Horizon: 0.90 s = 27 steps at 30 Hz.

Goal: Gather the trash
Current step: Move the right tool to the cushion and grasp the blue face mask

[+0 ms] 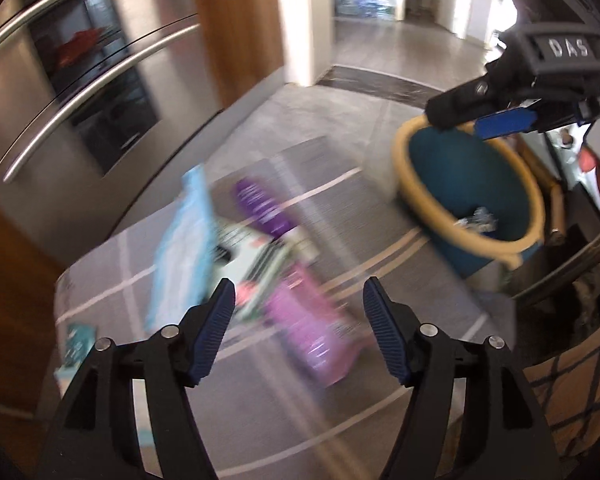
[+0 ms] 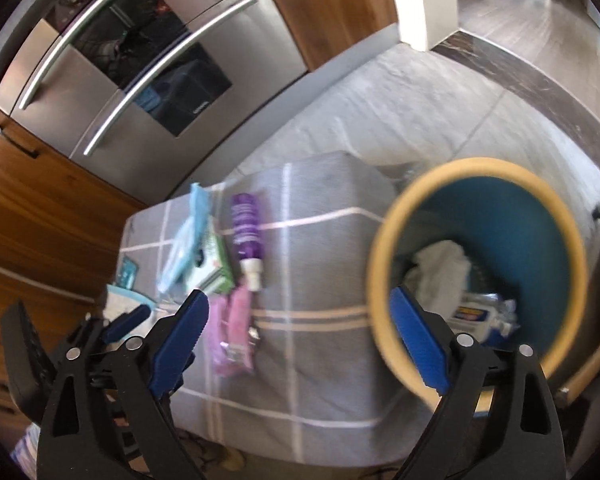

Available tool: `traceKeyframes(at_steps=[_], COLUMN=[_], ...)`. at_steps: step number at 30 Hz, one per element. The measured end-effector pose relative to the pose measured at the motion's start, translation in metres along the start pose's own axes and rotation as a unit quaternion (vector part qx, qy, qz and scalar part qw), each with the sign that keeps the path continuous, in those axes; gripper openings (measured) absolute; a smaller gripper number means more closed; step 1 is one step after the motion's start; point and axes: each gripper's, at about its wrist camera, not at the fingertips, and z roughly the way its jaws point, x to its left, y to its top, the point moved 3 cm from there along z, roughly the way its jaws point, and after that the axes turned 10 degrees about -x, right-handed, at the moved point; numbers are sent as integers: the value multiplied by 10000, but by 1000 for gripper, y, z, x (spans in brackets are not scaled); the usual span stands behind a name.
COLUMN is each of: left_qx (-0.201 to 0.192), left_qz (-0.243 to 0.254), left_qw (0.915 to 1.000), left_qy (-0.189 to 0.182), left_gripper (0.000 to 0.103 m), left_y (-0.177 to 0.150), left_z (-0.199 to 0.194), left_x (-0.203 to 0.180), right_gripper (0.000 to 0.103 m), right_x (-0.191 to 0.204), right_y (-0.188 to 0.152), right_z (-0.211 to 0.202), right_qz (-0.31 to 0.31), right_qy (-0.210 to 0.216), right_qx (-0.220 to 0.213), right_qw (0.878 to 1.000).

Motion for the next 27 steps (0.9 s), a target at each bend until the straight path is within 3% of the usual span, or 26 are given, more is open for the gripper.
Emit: traceKeyframes(at_steps=[5, 9, 14, 20, 27], left_qx=[300, 407, 601, 915, 1157], left_qz=[-382, -688, -920, -1324, -1195], left_qw=[9969, 9935, 9898, 9831, 9835], left_qy=[627, 816, 906, 876, 713], left_gripper=[66, 66, 66, 66, 64], left_y=[-34, -50, -71, -103, -125], left_z=[-4, -8, -12, -10, -3], left_x=[59, 88, 108, 127, 123], right_gripper=[92, 92, 92, 89, 70], right_x=[41, 60, 82, 112, 138], right_y=[2, 2, -4, -8, -8], right_z=[33, 55, 88, 128, 159], right_qz=[-85, -140, -382, -122, -393], right_qy=[120, 52, -68, 299, 177], right_qx=[26, 110, 294, 446, 339], right_qw=[9999, 9998, 9988, 9985, 9985])
